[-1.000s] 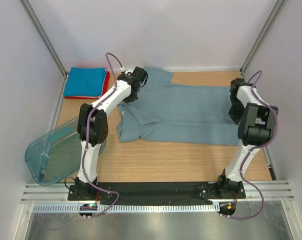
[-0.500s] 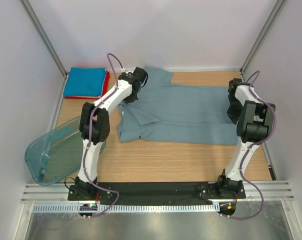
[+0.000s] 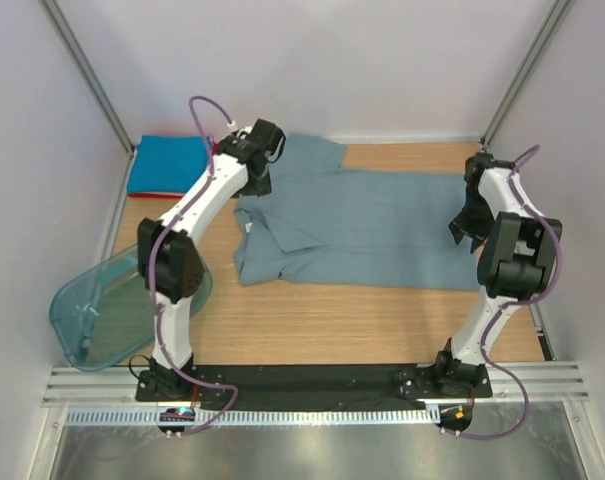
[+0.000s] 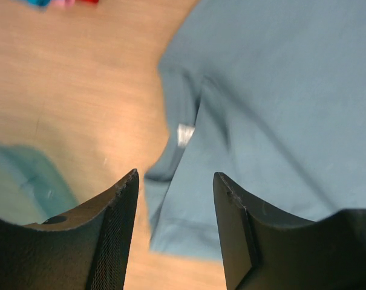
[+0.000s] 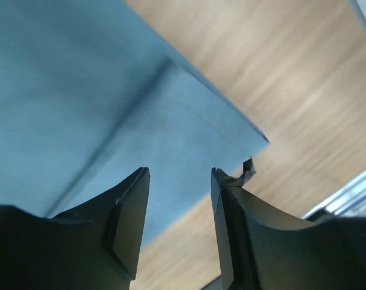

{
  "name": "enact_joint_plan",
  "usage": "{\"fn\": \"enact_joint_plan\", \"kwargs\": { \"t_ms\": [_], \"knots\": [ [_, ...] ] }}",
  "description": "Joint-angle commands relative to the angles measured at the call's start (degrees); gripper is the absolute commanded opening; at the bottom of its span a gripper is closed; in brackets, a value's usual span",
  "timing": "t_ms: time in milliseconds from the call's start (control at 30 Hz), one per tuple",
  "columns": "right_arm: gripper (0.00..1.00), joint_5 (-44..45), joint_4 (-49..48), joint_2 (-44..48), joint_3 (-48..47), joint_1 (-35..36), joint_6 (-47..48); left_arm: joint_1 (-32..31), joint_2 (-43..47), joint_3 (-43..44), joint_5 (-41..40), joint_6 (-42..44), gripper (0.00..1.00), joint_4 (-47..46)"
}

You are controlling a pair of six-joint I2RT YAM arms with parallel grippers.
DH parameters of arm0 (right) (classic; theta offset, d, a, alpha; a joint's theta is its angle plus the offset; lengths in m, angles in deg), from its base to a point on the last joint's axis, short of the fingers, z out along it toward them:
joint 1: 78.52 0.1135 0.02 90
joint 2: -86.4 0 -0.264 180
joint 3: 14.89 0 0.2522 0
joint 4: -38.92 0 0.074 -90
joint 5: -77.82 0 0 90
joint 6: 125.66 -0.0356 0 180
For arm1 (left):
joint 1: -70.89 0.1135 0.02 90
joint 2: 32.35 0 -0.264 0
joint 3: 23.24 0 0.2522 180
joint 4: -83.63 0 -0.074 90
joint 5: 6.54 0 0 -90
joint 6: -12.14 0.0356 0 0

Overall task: Fold and stack the t-shirts
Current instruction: Fold the tshirt

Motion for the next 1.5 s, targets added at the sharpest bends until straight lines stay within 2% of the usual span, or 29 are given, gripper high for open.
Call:
{"fn": "enact_joint_plan", "kwargs": {
  "t_ms": [0, 33, 133, 233, 367, 467, 600, 767, 933, 1100, 1367, 1400, 1433, 1467],
  "knots": [
    [0.52, -5.1, 5.4, 8.5, 6.0, -4.1, -7.3, 0.5, 11.4, -9.9, 5.4, -0.7, 0.54, 2.2],
    [0.52, -5.5, 5.1, 9.2, 7.6, -5.2, -8.3, 0.5, 15.5, -16.2, 7.5, -0.9, 0.53, 0.6],
    [0.52, -7.2, 1.0, 11.2, 13.1, -7.8, -8.7, 0.1, 22.0, -27.5, 14.0, -0.5, 0.52, -3.3],
    [0.52, -7.5, -4.1, 12.3, 17.2, -8.4, -8.2, -0.3, 25.0, -33.6, 20.4, 1.3, 0.52, -6.0],
    [0.52, -8.1, -12.6, 11.9, 22.4, -8.5, -8.0, -1.6, 26.9, -40.4, 21.3, 3.6, 0.52, -6.2],
    [0.52, -7.7, -15.4, 10.2, 24.8, -8.5, -8.4, -1.6, 27.3, -43.3, 21.2, 5.1, 0.52, -6.8],
    [0.47, -2.0, -15.9, 8.8, 25.3, -8.5, -7.8, -1.7, 27.0, -46.2, 21.8, 5.9, 0.52, -7.5],
    [0.30, -0.3, -17.2, 8.4, 24.7, -8.6, -5.6, -1.8, 27.3, -50.9, 26.3, 6.1, 0.51, -12.5],
    [0.14, -0.1, -17.2, 6.5, 24.0, -8.6, -4.3, -2.1, 26.1, -52.2, 27.0, 7.1, 0.51, -14.0],
    [0.13, 1.3, -16.9, 7.6, 24.5, -8.6, -2.5, -2.9, 26.1, -53.5, 31.2, 7.5, 0.52, -17.1],
    [0.13, 2.2, -16.5, 8.6, 23.7, -9.0, -0.5, -3.1, 22.5, -53.8, 30.0, 7.5, 0.44, -17.1],
    [0.13, 2.0, -16.5, 8.6, 23.6, -9.0, -0.4, -3.1, 22.6, -53.8, 30.5, 7.4, 0.43, -17.1],
    [0.13, 1.9, -16.5, 8.6, 23.4, -9.0, -0.4, -3.2, 22.6, -54.0, 31.2, 7.3, 0.35, -17.3],
    [0.13, 1.9, -16.4, 8.6, 23.4, -9.0, -0.3, -3.2, 22.8, -54.1, 31.3, 7.3, 0.31, -17.5]
  ]
}}
